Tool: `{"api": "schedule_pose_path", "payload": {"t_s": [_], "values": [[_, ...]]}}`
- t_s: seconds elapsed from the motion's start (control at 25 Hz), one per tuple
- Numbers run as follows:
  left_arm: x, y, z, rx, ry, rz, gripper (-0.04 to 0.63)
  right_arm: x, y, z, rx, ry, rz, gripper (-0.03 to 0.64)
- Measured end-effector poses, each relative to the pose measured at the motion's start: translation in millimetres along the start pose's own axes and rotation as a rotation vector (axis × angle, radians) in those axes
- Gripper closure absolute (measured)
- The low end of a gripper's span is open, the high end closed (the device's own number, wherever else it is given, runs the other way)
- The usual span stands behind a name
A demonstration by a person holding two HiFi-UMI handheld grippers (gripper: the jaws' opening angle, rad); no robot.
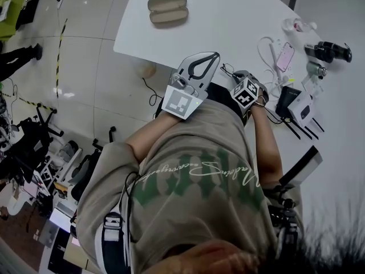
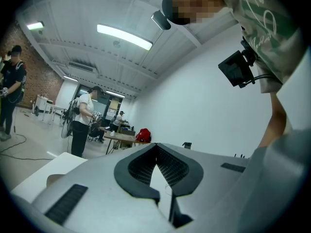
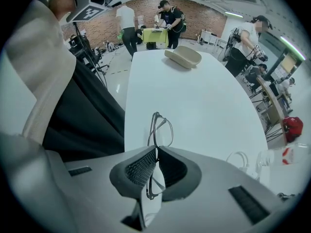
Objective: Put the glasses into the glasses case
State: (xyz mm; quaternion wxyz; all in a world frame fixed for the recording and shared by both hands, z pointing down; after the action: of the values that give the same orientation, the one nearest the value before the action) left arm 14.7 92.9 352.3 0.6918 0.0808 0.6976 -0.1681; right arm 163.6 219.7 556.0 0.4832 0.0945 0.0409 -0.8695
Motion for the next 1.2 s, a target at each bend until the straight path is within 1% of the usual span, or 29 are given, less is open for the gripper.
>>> {"api": "schedule_pose_path", "payload": {"t_s": [0.24,0.48,0.56,0.72,1.0,1.2], "values": [[-4.1,-7.9,-14.9,0.021,-0.009,-0.003,0.589,7.1,-2.5,0.9,0.002,0.002,-0.021,0.586],[-1.0,-11.9,-24.2,0.101,0.000,0.010,0.589,15.8,-4.4,2.9,0.010,0.010,-0.045,0.586],[-1.4,-14.3,-23.5,0.120,-0.008,-0.002,0.589,20.3,-4.7,4.1,0.013,0.017,-0.053,0.586],[2.5,-17.9,-20.7,0.154,0.000,0.015,0.589,27.6,-1.3,4.1,0.027,0.032,-0.081,0.586],[2.3,-14.0,-11.6,0.180,-0.006,0.012,0.589,29.2,10.3,10.1,0.057,0.042,-0.099,0.586],[9.7,-17.6,-7.9,0.201,-0.009,0.036,0.589,38.3,13.7,8.9,0.072,0.051,-0.124,0.586]]}}
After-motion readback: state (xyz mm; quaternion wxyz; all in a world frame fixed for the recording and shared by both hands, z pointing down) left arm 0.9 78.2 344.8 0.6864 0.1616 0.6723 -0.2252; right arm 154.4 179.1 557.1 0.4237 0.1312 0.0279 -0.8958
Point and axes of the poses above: the fingertips, and each gripper's own axes: z forward along the fingers, y to its right, x out of its top, the point moved 7 cm from there along -z, backward along the fingers, and after that the axes turned 7 degrees about z, right-handed, at the moved point
